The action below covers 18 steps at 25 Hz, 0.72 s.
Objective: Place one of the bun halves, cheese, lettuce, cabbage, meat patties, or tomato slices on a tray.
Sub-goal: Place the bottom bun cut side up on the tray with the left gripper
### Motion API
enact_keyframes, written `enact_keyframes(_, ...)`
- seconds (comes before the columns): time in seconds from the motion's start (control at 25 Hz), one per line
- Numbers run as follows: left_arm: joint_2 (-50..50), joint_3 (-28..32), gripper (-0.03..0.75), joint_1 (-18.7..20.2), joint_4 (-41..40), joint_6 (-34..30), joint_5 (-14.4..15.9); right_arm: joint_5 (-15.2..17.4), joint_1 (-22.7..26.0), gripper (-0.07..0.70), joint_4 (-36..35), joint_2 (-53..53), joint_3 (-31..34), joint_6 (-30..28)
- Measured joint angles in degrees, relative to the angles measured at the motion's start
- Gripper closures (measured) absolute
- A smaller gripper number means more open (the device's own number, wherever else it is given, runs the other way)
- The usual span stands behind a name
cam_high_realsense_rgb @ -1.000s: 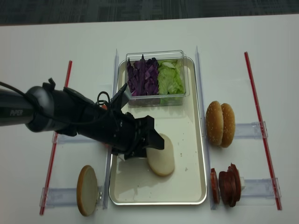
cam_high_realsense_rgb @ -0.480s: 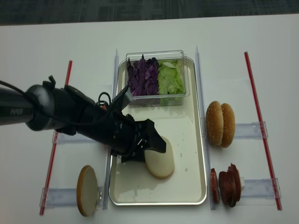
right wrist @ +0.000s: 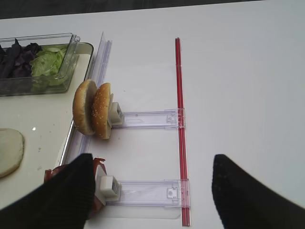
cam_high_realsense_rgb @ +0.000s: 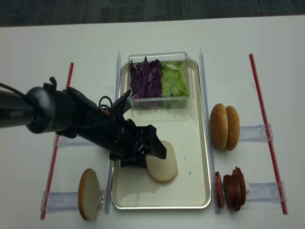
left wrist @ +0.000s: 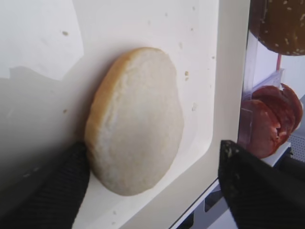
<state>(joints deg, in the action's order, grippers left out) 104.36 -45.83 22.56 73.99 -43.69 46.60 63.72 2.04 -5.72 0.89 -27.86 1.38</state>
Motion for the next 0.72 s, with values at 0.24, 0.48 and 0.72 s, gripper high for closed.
enact_keyframes(0.24,-2.1,-1.1,0.187,-0.2,-6.0,4.0,-0.8,0.0,0.0,0.095,0.0,0.0,0.0,0.0)
enact_keyframes(0.48,-4.1,-4.5,0.187,-0.4,-16.6,12.2,0.4,0.0,0.0,0.095,0.0,0.0,0.0,0.0)
enact_keyframes(0.72,-6.7,-5.1,0.187,-0.4,-23.8,17.8,2.7,0.0,0.0,0.095,0.0,0.0,0.0,0.0)
